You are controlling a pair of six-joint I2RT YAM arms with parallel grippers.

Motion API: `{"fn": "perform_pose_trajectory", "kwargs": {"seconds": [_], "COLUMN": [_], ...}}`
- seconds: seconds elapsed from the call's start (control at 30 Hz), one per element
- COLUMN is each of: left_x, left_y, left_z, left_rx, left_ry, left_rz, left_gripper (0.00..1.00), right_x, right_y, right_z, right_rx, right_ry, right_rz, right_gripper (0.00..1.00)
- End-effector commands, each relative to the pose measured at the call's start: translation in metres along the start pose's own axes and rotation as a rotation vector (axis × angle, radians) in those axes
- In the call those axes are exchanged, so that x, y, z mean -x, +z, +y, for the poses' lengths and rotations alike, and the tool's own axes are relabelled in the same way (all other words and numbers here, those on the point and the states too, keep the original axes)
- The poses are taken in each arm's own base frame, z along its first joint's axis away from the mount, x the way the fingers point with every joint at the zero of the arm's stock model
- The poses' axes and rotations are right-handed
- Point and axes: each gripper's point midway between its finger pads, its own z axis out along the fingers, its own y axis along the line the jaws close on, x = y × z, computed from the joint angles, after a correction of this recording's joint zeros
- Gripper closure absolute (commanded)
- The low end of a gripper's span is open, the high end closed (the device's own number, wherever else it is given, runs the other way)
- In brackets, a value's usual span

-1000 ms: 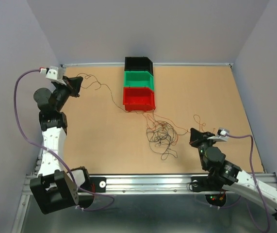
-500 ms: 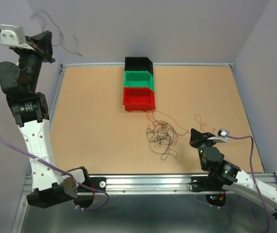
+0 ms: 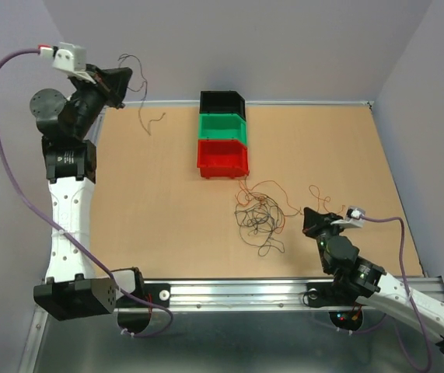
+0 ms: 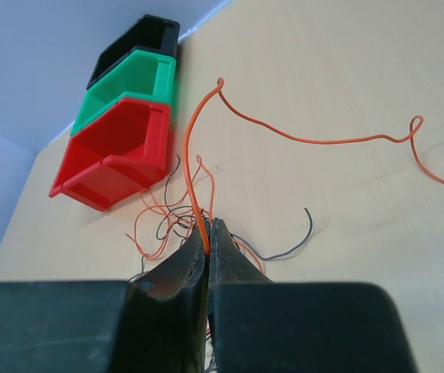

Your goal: Untangle the cables

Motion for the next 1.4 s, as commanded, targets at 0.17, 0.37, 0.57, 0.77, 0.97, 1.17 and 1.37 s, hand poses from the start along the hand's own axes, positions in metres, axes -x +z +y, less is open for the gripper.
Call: {"fn": "perform_pose_trajectory", "kwargs": {"seconds": [0.17, 0.37, 0.57, 0.77, 0.97, 1.17, 1.37], "left_x": [-0.037, -0.102, -0.17, -0.248, -0.342, -0.433, -0.51], "left_y": [0.023, 0.063, 0.091, 0.095, 0.074, 0.031, -0.045], "left_z": [-0.092, -0.102, -0.131, -0.155, -0.143, -0.094, -0.067], "left_rx": [-0.327, -0.343, -0.422, -0.557, -0.657, -0.719, -1.015], "left_ry": [0.099, 0.1, 0.228, 0.317, 0.429, 0.661, 0.625], "left_rz": [0.027, 0.15, 0.262, 0.316, 0.468, 0.77, 1.35], "left_gripper": [1.0, 1.0, 1.0, 1.0, 1.0, 1.0, 1.0], "right_x": [0.001, -0.002, -0.002, -0.004, -0.005, -0.006, -0.008], "right_y": [-0.001, -0.002, -0.001, -0.002, -0.003, -0.004, -0.005], "right_z": [0.013, 0.016, 0.017, 0.019, 0.021, 0.024, 0.025], "right_rx": [0.052, 0.074, 0.079, 0.095, 0.114, 0.132, 0.143], "right_ry": [0.001, -0.011, -0.013, -0.014, -0.017, -0.019, -0.024], "right_rz": [0.016, 0.029, 0.031, 0.041, 0.044, 0.052, 0.059], "right_gripper": [0.97, 0.94, 0.94, 0.94, 0.94, 0.94, 0.95]}}
